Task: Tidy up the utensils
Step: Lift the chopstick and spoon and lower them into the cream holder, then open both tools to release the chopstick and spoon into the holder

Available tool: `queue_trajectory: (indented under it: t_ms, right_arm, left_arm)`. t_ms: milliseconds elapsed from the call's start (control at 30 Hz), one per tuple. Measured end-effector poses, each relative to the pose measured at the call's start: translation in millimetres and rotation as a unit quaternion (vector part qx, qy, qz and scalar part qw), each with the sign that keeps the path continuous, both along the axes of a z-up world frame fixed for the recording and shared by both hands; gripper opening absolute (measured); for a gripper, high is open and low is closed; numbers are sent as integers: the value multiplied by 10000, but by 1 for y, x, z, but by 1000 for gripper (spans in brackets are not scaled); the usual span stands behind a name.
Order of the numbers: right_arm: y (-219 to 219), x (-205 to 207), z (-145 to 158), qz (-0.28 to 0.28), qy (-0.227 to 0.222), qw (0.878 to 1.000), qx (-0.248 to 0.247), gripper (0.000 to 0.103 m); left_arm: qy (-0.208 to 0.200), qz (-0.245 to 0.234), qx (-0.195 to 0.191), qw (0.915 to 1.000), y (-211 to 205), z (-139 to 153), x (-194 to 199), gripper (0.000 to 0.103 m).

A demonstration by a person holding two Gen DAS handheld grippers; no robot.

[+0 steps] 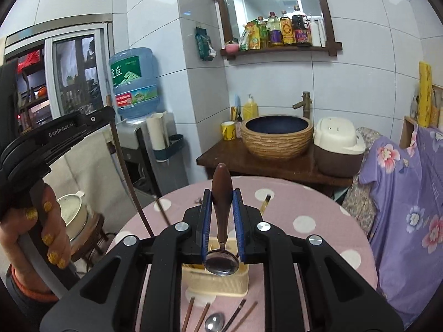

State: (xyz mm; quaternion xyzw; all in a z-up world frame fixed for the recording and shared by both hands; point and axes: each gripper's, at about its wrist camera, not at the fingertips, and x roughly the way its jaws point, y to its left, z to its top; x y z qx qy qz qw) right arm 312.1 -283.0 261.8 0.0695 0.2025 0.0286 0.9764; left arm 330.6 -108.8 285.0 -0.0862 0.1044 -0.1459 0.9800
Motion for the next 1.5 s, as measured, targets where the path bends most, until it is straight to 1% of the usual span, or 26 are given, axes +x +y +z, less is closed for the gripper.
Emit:
queue_trajectory:
  t_ms: [67,100,133,200,267,367,533,667,800,867,967,1067,1100,1133,1167,1200,1233,1267,1300,1333,1367,1400,1433,1467,1500]
  right_arm:
    - [2,9,-6,-35,-10,10000,-53,16]
    - [3,13,-13,-48,16,9999,-93,16]
    - [4,16,-18,-58,58,9999,-105,16]
    - [5,23,-33,-67,216,9997,-93,16]
    - [6,28,-45,-60,340,9994,-82,16]
    - [9,32,-65,-40,503,9987,-97,16]
    - [14,35,-89,-16,666,9977,-153,16]
    - [15,38,-102,-25,767,9969,-154,16]
    - [15,39,-108,-21,817,9965,-161,16]
    - [14,40,-111,-36,834,9964,-151,16]
    - [13,41,-117,-61,865,9961,-165,16]
    - [12,42,-124,-93,903,9956,-221,16]
    - [12,40,-125,-113,840,9961,-243,16]
    - [12,37,-125,-119,742,9968,-254,16]
    - [12,33,-124,-98,648,9975,-261,17]
    - [13,29,-123,-70,528,9982,-287,17]
    - [14,25,-121,-74,457,9984,-323,18]
    - [15,21,-120,-95,377,9985,-381,27]
    - [17,16,-118,-136,262,9985,-454,39]
    - [18,10,-116,-195,138,9984,-518,45]
    - [19,3,-115,-265,13,9980,-571,57]
    - [20,-4,-114,-328,-114,9975,-623,62]
    - [21,-11,-114,-343,-184,9971,-655,64]
    - [21,-17,-115,-326,-225,9970,-660,72]
    - [21,-22,-115,-321,-256,9971,-638,81]
  left_arm:
    - [-173,161,126,9996,-10,-8,5,8]
    - [-178,180,182,9995,-14,-15,8,8]
    - [-135,208,206,9995,-15,-21,12,8]
    - [77,187,242,9995,-19,-40,20,8]
    - [189,236,303,9991,-19,-58,23,8]
    - [366,162,347,9986,-19,-78,25,8]
    - [583,85,429,9973,-18,-101,26,8]
    - [747,41,491,9960,-20,-115,30,8]
    - [949,-21,503,9942,-19,-129,34,8]
    - [977,-22,513,9939,-20,-134,34,8]
    - [892,27,566,9944,-19,-137,30,8]
    - [1105,-125,502,9925,-16,-140,32,9]
    - [1141,-122,483,9922,-14,-141,31,10]
    - [1165,-125,458,9921,-12,-142,29,18]
    - [1185,-130,403,9920,-8,-142,26,35]
    - [1192,-131,343,9922,-4,-143,23,45]
    - [1199,-132,281,9923,0,-143,18,56]
    - [1205,-136,258,9923,2,-144,14,58]
    - [1216,-156,275,9921,4,-145,9,58]
    - [1226,-182,318,9918,5,-147,4,61]
    - [1232,-198,362,9915,7,-149,-3,65]
    - [1230,-193,381,9915,10,-151,-9,68]
    - [1235,-174,386,9914,12,-153,-14,75]
    - [1252,-146,376,9913,16,-156,-20,80]
    - [1275,-127,357,9911,20,-160,-25,81]
